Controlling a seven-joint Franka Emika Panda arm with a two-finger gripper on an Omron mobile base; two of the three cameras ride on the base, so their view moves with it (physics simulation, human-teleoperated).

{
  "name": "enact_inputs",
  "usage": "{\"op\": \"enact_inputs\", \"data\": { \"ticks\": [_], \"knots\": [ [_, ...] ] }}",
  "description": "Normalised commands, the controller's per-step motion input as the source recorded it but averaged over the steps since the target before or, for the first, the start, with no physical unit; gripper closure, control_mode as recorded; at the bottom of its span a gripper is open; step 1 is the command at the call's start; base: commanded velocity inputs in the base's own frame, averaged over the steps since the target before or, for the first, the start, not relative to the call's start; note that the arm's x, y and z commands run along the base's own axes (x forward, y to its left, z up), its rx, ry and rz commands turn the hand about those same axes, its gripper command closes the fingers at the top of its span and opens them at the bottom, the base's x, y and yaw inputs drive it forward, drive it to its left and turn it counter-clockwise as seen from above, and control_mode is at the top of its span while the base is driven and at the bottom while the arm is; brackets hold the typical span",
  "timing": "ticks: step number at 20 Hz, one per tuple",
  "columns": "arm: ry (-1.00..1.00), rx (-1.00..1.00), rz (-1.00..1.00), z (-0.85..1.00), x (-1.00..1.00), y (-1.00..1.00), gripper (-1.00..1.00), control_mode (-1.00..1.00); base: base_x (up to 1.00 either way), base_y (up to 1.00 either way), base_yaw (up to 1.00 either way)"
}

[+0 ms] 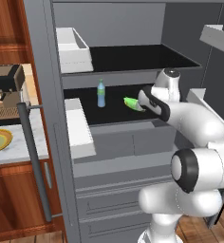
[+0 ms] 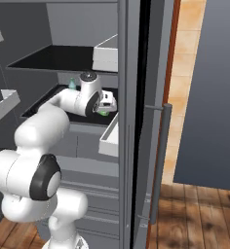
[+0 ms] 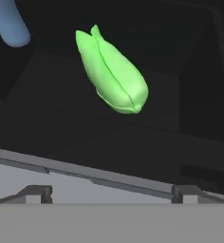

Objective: Pick corn from the fridge and place it on the plate on the counter.

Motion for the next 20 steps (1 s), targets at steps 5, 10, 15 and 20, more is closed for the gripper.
{"op": "enact_inputs", "data": {
  "ticks": [5,10,15,20],
  "knots": [
    [0.00,0.00,0.06,-0.12,0.36,-0.04,-1.00,-1.00,0.00,0.00,0.00],
    [0.00,0.00,0.06,-0.06,0.42,-0.03,-1.00,-1.00,0.00,0.00,0.00],
    [0.00,0.00,0.04,0.00,0.43,0.00,-1.00,-1.00,0.00,0.00,0.00],
    [0.00,0.00,0.03,-0.02,0.34,0.00,-1.00,-1.00,0.00,0.00,0.00]
  ]
}}
